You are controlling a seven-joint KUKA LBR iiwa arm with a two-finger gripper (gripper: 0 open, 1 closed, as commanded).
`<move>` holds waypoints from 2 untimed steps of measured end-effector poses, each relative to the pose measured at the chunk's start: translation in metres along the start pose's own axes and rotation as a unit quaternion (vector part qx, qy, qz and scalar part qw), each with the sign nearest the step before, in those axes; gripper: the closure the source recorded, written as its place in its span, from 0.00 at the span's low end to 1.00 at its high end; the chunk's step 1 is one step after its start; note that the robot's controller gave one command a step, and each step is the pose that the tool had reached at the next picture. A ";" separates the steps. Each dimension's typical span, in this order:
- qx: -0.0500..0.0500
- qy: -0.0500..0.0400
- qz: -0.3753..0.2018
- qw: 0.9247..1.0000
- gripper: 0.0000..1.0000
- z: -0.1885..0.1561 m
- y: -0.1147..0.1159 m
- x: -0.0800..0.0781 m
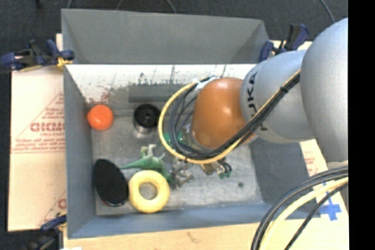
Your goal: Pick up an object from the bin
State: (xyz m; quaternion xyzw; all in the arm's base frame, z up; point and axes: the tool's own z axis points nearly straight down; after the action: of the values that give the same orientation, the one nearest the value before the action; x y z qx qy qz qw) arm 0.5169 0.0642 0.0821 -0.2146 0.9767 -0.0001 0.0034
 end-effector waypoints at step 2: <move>0.000 0.001 -0.001 1.000 0.00 0.001 0.000 0.001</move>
Offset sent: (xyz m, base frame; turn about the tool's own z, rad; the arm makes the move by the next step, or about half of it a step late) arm 0.0000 0.0000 0.0000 0.0000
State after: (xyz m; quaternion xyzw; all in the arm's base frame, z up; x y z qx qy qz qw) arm 0.5162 0.0638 0.0814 -0.2158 0.9764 -0.0004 0.0022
